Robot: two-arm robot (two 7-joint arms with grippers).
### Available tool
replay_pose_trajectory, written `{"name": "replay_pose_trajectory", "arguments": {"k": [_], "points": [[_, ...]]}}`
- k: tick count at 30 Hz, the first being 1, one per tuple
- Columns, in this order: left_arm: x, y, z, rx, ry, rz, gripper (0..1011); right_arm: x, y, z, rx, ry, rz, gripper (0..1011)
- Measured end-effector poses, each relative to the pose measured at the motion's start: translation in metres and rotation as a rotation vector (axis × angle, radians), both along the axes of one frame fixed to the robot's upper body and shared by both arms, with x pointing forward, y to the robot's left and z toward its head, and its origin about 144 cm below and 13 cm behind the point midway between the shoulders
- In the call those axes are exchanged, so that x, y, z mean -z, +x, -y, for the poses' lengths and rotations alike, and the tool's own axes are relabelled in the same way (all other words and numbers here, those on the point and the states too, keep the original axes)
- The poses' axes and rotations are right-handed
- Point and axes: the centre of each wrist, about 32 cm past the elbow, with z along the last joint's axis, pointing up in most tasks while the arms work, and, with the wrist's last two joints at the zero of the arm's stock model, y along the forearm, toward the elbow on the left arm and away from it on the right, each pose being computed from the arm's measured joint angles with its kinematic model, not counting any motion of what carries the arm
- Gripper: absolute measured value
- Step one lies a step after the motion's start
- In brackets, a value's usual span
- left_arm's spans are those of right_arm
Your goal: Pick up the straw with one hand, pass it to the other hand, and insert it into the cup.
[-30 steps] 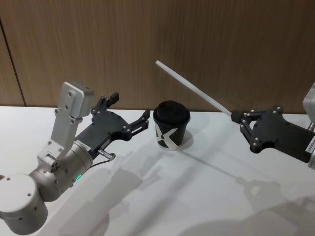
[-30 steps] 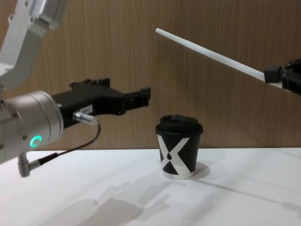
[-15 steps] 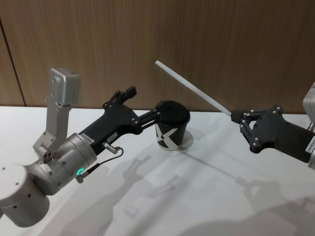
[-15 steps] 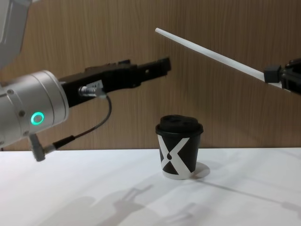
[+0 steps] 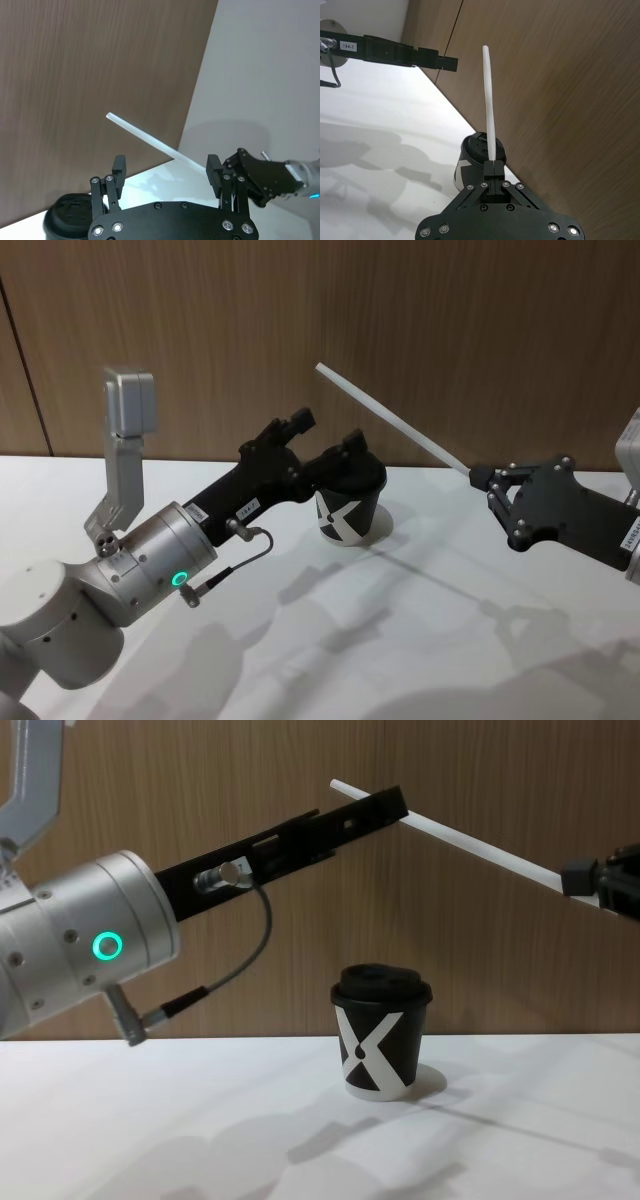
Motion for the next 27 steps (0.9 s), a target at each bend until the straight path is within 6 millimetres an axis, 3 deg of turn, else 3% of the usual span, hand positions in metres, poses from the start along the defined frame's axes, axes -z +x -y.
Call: {"name": "replay_pose_trajectory", "arguments": {"k": [27], "points": [[0.022,0.030,0.034,0.072,-0.214,-0.139,1003,0.000,0.000,0.000,0.000,0.000,0.000,0]]}}
